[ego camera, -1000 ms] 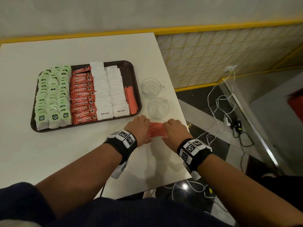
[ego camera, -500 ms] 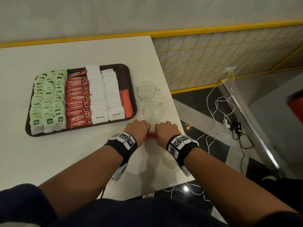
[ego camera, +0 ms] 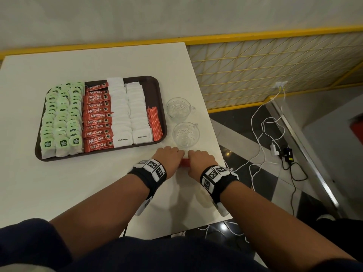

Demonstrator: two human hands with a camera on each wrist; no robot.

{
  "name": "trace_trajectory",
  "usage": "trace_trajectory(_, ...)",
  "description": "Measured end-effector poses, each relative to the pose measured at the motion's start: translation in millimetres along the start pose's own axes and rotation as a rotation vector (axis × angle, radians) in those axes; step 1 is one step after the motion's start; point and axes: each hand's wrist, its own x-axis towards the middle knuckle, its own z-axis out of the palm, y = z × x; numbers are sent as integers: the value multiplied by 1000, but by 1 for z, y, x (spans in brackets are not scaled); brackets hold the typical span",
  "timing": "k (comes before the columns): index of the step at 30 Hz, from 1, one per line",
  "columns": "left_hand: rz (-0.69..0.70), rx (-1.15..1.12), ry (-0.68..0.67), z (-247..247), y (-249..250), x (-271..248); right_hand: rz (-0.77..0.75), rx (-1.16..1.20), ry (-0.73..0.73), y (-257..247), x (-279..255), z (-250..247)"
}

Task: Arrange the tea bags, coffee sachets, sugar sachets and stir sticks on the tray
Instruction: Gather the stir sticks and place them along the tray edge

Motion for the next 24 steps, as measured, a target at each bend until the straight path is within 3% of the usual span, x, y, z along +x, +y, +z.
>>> trace_trajectory(15,36,-73,-48,3,4,-5,-25,-36,35,0,-3,10)
trace_trajectory(24,67,6,-22,12,4,-18,-77,-27,98,-1,-12,23)
